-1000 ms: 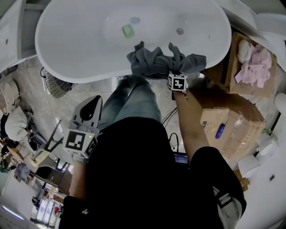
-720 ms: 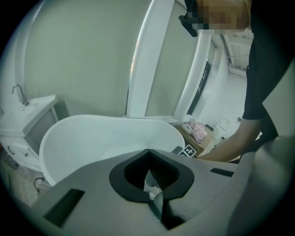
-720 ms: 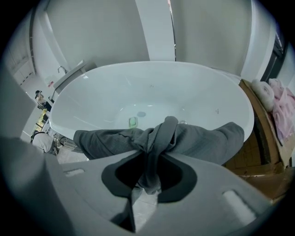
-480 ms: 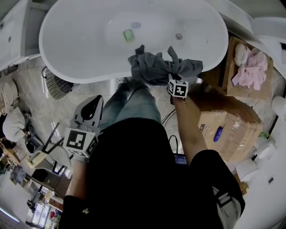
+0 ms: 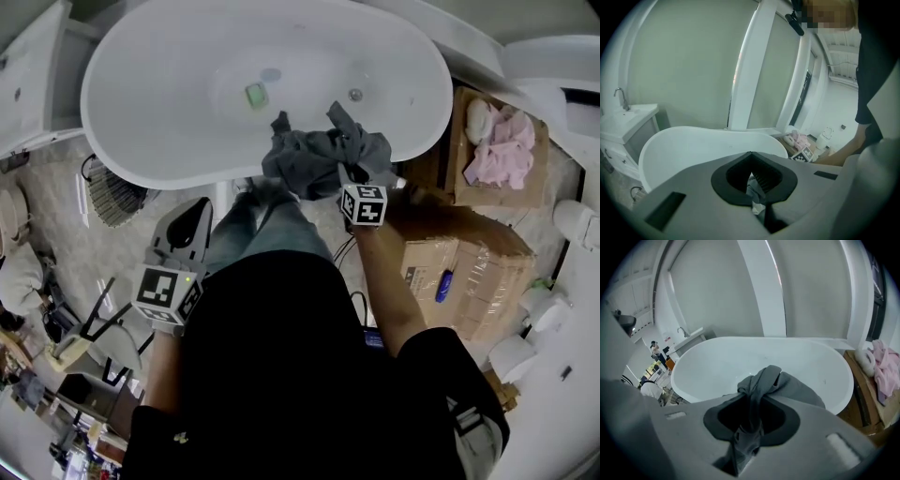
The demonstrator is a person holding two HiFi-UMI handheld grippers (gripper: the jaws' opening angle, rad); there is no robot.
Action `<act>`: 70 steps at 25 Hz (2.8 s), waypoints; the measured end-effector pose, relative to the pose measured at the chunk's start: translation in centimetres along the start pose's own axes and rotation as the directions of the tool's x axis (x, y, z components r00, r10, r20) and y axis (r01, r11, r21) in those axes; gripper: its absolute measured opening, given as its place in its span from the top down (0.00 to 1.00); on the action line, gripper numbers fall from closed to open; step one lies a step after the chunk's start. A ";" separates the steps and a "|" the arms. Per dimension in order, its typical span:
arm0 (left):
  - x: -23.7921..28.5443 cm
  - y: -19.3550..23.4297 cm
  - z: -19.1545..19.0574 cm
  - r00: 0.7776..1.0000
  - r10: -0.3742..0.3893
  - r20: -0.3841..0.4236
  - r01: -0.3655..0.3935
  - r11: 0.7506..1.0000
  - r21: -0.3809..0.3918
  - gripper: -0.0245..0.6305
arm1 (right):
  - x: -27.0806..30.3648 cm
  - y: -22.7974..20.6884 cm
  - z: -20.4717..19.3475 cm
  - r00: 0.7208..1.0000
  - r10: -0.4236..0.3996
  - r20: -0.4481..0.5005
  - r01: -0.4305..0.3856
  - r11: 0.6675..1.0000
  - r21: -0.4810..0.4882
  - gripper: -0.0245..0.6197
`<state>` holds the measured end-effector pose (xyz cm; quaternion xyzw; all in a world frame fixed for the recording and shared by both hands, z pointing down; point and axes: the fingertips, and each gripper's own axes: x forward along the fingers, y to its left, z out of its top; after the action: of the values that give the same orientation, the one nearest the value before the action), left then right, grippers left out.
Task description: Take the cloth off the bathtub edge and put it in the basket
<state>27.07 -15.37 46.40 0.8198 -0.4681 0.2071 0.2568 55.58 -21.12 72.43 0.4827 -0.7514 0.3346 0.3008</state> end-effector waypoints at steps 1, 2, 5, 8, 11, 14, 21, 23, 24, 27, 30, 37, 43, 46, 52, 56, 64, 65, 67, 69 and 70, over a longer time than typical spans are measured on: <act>-0.1 0.2 0.4 1.000 0.002 0.010 -0.002 1.000 -0.001 0.94 | -0.7 0.4 0.9 1.000 0.005 0.016 -0.005 1.000 -0.003 0.85; -0.2 0.4 0.8 1.000 0.004 0.019 -0.004 1.000 0.000 0.94 | -1.4 0.8 1.8 0.999 0.010 0.032 -0.010 1.000 -0.003 0.85; -0.5 0.9 2.0 0.999 0.006 0.051 -0.006 1.000 0.002 0.94 | -3.6 2.2 4.5 0.996 0.028 0.081 -0.028 1.000 -0.002 0.85; -1.0 1.4 3.0 0.997 0.005 0.077 -0.005 1.000 0.004 0.94 | -6.1 4.0 7.4 0.990 0.047 0.133 -0.045 0.999 -0.013 0.85; -1.5 1.7 4.4 0.994 0.000 0.107 -0.002 1.000 0.019 0.94 | -8.7 5.6 10.8 0.979 0.065 0.193 -0.062 0.998 -0.026 0.85; -1.8 1.9 5.6 0.991 -0.002 0.132 -0.004 0.999 0.041 0.94 | -11.3 6.8 14.1 0.965 0.087 0.249 -0.076 0.996 -0.051 0.85; -3.4 3.4 8.4 0.977 0.014 0.211 -0.023 0.999 0.040 0.94 | -16.4 10.8 21.5 0.922 0.156 0.354 -0.121 0.986 -0.119 0.85; -4.0 3.8 9.1 0.973 0.019 0.230 -0.028 0.999 0.036 0.94 | -17.9 12.1 23.4 0.908 0.177 0.379 -0.134 0.981 -0.139 0.85; -4.4 4.0 9.4 0.971 0.025 0.238 -0.033 0.999 0.032 0.94 | -18.6 12.7 24.2 0.901 0.188 0.390 -0.140 0.979 -0.150 0.85; -5.4 4.1 10.2 0.964 0.040 0.263 -0.047 0.999 0.022 0.94 | -20.6 14.3 26.3 0.879 0.222 0.422 -0.159 0.971 -0.181 0.85; -6.6 4.0 11.3 0.953 0.056 0.298 -0.065 0.998 0.021 0.94 | -22.0 15.9 27.9 0.859 0.260 0.441 -0.180 0.960 -0.216 0.85; -9.5 4.0 11.1 0.931 0.133 0.340 -0.135 0.991 -0.019 0.94 | -23.0 20.1 30.1 0.823 0.373 0.429 -0.253 0.916 -0.312 0.85; -12.5 3.9 8.7 0.903 0.269 0.336 -0.250 0.963 -0.099 0.94 | -22.8 23.9 29.9 0.785 0.505 0.359 -0.352 0.840 -0.412 0.85; -15.0 5.0 6.4 0.882 0.334 0.333 -0.303 0.942 -0.144 0.94 | -22.2 27.4 29.4 0.760 0.572 0.309 -0.407 0.789 -0.460 0.85; -20.7 7.5 2.4 0.825 0.465 0.323 -0.405 0.883 -0.237 0.94 | -20.7 35.7 28.4 0.700 0.687 0.196 -0.508 0.671 -0.540 0.85; -25.2 10.5 0.1 0.780 0.538 0.319 -0.458 0.839 -0.294 0.94 | -19.5 42.2 27.5 0.665 0.736 0.129 -0.557 0.603 -0.571 0.85; -35.4 16.2 -4.8 0.691 0.647 0.321 -0.529 0.756 -0.385 0.94 | -18.2 55.5 25.4 0.608 0.793 0.040 -0.615 0.503 -0.607 0.84; -36.4 16.9 -5.5 0.682 0.659 0.318 -0.538 0.746 -0.392 0.94 | -18.0 57.0 25.0 0.600 0.800 0.029 -0.622 0.489 -0.612 0.85; -38.3 18.1 -7.0 0.665 0.679 0.311 -0.553 0.727 -0.407 0.94 | -17.4 59.9 24.2 0.585 0.811 0.010 -0.633 0.463 -0.620 0.85; -40.3 19.4 -8.6 0.648 0.698 0.304 -0.566 0.709 -0.422 0.94 | -16.8 62.9 23.3 0.572 0.821 -0.009 -0.643 0.441 -0.626 0.85; -41.4 20.0 -9.4 0.640 0.708 0.299 -0.572 0.699 -0.430 0.94 | -16.6 64.4 22.8 0.566 0.824 -0.019 -0.649 0.431 -0.627 0.85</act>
<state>-11.01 9.22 34.23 0.5732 -0.8011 0.0206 0.1711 -1.17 -10.53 32.27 0.0295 -0.9833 0.1167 0.1362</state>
